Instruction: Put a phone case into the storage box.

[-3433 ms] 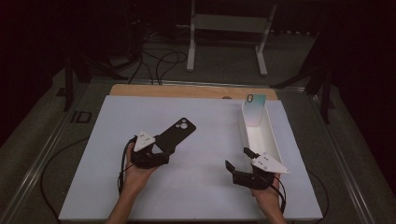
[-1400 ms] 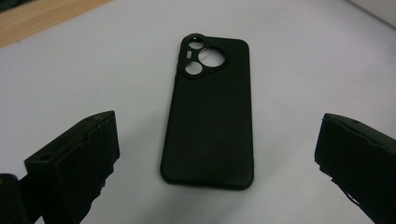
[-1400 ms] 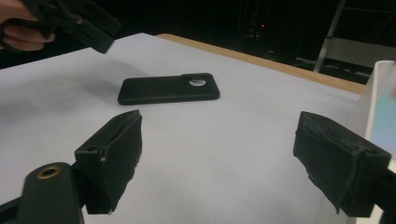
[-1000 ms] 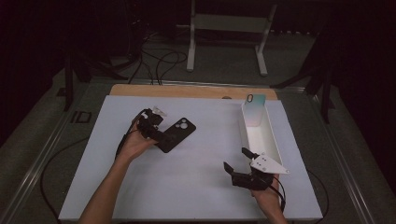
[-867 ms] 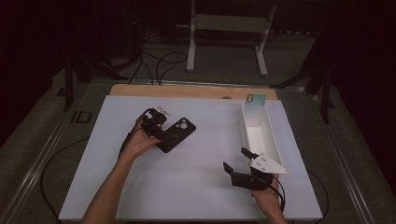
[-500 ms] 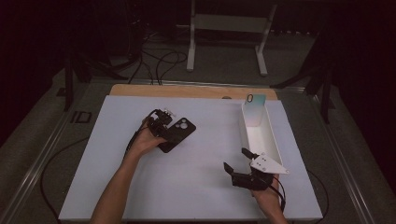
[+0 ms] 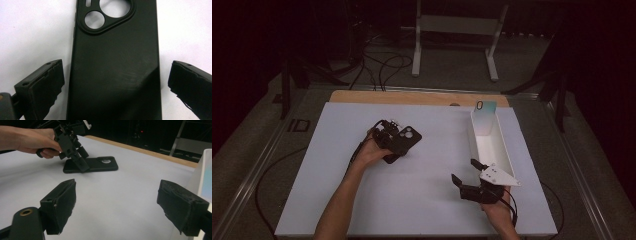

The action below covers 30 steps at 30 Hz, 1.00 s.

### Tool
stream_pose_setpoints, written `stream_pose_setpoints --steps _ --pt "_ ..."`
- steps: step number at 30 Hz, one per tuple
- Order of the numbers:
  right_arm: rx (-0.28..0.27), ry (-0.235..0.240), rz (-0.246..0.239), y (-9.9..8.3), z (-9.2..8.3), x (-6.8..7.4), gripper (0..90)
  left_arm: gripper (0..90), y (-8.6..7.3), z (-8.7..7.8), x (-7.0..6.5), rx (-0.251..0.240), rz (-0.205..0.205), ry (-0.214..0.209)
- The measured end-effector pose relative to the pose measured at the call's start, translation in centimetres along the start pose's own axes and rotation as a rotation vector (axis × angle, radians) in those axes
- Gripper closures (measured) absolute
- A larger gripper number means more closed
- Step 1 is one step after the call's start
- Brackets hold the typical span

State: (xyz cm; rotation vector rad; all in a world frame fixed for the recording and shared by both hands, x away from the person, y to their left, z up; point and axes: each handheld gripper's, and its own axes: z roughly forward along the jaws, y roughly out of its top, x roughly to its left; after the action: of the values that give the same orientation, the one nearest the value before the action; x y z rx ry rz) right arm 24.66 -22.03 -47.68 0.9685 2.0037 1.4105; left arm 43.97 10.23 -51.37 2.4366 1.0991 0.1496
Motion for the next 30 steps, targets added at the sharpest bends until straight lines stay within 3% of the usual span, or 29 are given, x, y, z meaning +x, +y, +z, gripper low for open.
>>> stream_pose_setpoints --steps 6,10,15,19,30 --pt "0.000 0.000 0.000 -0.01 0.02 -0.03 15.7 0.8 -0.01 0.22 -0.10 0.005 0.015 0.011" --pt "0.008 0.000 0.000 -0.09 0.13 0.08 15.7 0.7 0.05 0.43 -0.60 0.033 0.058 0.049" --pt "0.010 0.000 -0.004 -0.08 0.17 0.15 15.7 1.8 0.16 0.44 -0.66 0.042 0.047 0.051" --pt "0.009 0.001 -0.004 -0.08 0.21 0.17 15.8 12.6 0.27 -0.01 -0.54 0.041 0.022 0.063" --pt "0.015 0.001 -0.006 -0.11 0.28 0.30 15.9 16.1 0.47 -0.11 -0.87 0.058 0.018 0.075"
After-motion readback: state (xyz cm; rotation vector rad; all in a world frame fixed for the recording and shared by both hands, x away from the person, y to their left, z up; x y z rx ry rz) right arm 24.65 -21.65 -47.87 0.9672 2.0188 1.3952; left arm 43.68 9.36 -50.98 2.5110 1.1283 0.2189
